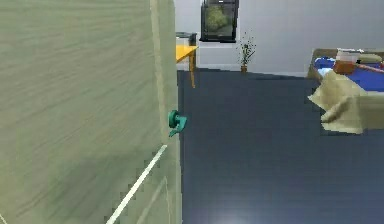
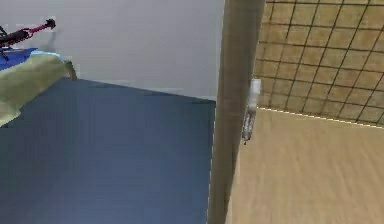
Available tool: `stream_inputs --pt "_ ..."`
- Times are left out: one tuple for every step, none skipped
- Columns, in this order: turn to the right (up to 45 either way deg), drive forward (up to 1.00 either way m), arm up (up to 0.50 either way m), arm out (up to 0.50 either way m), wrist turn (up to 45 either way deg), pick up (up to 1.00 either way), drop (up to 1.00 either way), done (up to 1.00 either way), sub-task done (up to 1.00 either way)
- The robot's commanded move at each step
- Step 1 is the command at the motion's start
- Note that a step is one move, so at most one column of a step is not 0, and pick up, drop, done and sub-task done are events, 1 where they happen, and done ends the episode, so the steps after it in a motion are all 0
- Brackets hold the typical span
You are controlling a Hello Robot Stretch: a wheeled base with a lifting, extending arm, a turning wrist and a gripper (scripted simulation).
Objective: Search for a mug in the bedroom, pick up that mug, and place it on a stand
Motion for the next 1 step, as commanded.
stream_inputs --pt "21.0 0.0 0.0 0.0 0.0 0.0 0.0 0.0 0.0"
